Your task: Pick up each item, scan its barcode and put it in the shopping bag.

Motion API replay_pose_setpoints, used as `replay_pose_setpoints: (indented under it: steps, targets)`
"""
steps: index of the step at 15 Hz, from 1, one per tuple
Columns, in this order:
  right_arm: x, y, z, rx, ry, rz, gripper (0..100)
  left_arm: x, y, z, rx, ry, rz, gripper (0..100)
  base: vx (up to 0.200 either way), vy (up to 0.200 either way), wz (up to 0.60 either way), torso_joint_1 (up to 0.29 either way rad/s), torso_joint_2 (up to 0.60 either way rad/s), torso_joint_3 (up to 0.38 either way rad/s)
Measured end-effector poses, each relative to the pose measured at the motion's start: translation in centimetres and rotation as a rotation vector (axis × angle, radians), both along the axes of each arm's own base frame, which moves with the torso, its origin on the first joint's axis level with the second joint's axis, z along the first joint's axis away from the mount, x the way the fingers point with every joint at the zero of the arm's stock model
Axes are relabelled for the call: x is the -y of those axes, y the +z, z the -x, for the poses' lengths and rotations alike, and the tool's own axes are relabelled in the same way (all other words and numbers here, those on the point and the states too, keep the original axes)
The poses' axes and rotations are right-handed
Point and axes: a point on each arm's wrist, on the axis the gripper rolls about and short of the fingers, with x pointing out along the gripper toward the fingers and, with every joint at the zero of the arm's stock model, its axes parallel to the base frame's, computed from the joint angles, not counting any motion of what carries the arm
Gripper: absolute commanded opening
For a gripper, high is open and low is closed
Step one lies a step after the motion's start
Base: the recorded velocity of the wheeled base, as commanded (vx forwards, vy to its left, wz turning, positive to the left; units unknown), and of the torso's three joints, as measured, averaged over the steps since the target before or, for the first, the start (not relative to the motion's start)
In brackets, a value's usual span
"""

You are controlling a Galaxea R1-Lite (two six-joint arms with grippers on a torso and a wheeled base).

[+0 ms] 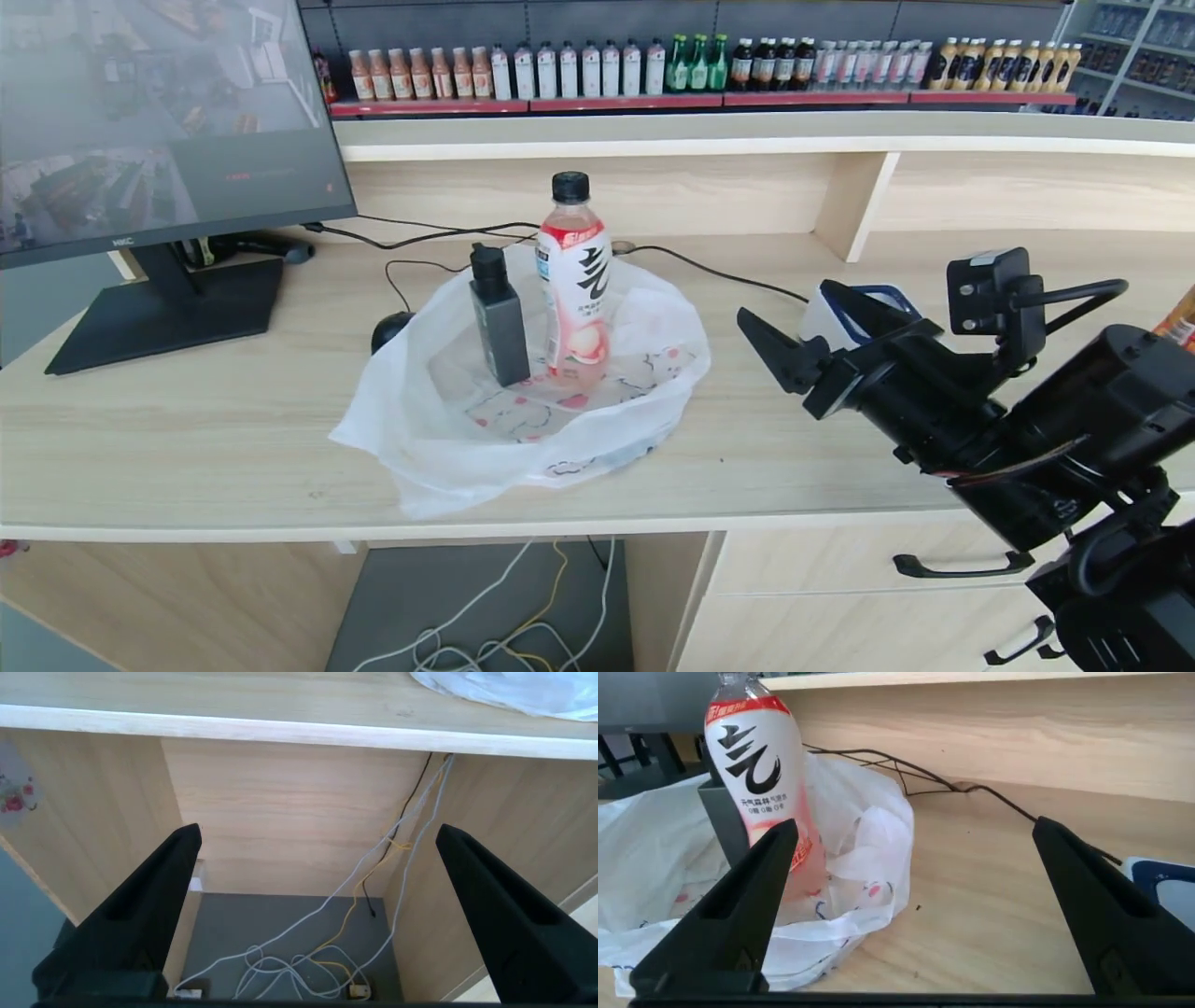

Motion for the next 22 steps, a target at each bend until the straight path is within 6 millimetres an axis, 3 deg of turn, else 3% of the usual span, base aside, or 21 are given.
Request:
replay_pose_setpoints:
  steps: [8, 17, 22]
  targets:
    - [0.4, -0.3, 0.6, -0.017, -0.002, 0.01, 100, 0.0, 0.0, 0.0, -0.001, 0.0, 0.005, 100, 0.0, -0.2, 0.0, 0.001, 0.0, 0.001]
    - [0.8, -0.2, 1.4, -0.02, -0.002, 0.011, 100, 0.0, 0.0, 0.0, 0.0, 0.001, 0.008, 100, 0.0, 0.0, 0.0, 0.0, 0.0, 0.0]
    - [0.9, -0.3, 1.6, -0.023, -0.003, 0.012, 100, 0.0, 0.0, 0.0, -0.001, -0.001, 0.009, 100, -0.12, 0.0, 0.0, 0.003, 0.0, 0.001]
